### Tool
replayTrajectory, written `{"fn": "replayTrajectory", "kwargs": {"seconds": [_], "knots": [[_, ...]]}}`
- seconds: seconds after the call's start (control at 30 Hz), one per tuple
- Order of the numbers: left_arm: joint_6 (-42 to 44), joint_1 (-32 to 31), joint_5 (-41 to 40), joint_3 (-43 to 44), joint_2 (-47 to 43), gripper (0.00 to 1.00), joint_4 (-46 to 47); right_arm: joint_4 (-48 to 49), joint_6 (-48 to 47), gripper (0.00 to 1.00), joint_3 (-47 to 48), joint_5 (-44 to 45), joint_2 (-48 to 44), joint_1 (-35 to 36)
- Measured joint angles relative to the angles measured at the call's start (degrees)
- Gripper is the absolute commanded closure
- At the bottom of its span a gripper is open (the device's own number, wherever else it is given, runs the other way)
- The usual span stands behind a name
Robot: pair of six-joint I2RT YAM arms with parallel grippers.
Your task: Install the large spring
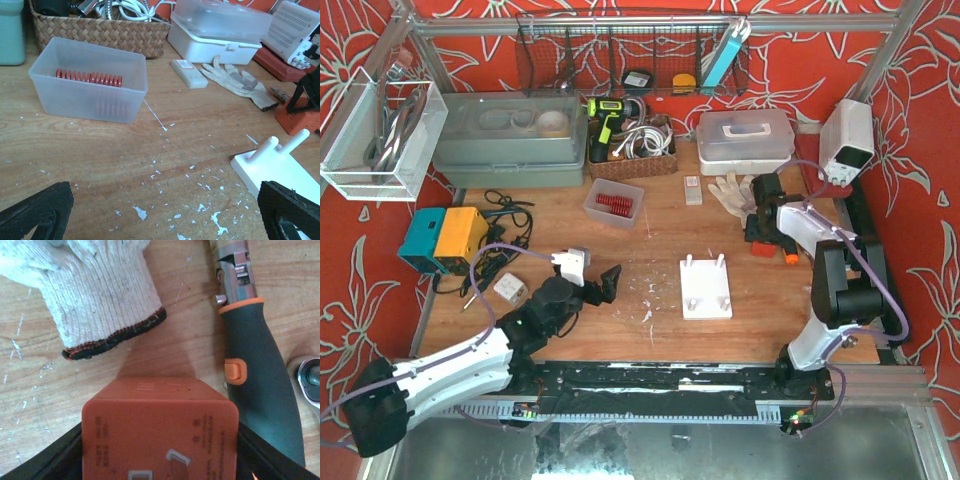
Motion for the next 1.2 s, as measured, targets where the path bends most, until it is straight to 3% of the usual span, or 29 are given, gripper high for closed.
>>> {"fn": "replayTrajectory", "kwargs": {"seconds": [0.23, 0.43, 0.63, 0.77, 0.87, 1.0, 1.2], "knots": [[0.1, 0.0, -0.2, 0.0, -0.6, 0.00, 0.2, 0.5, -0.4, 0.12, 0.1, -0.5, 0.2, -0.4], [0.1, 0.0, -1.8, -0.2, -0.6, 0.00, 0.2, -1.6, -1.2, 0.10, 0.5, 0.9, -3.4, 0.2], [-1.1, 0.0, -4.2, 0.7, 2.2, 0.12, -1.6, -1.8, -1.1, 0.07, 0.4, -0.3, -19.0, 6.6], [-2.2, 1.5, -4.9, 7.2, 7.8, 0.24, -5.1, 1.1, -1.5, 0.01, -0.1, -2.0, -26.2, 14.4], [-3.5, 6.4, -2.4, 12.8, 12.0, 0.30, -6.3, 5.2, -1.7, 0.01, -4.2, -4.7, -29.0, 19.0], [-4.3, 13.4, 1.3, 22.0, 20.7, 0.51, -9.0, 8.6, -1.7, 0.01, -13.2, -6.3, -33.0, 20.4], [-2.9, 18.0, 4.1, 37.4, 35.6, 0.52, -14.8, 14.2, -0.6, 0.01, -19.3, -8.7, -37.1, 20.6]]}}
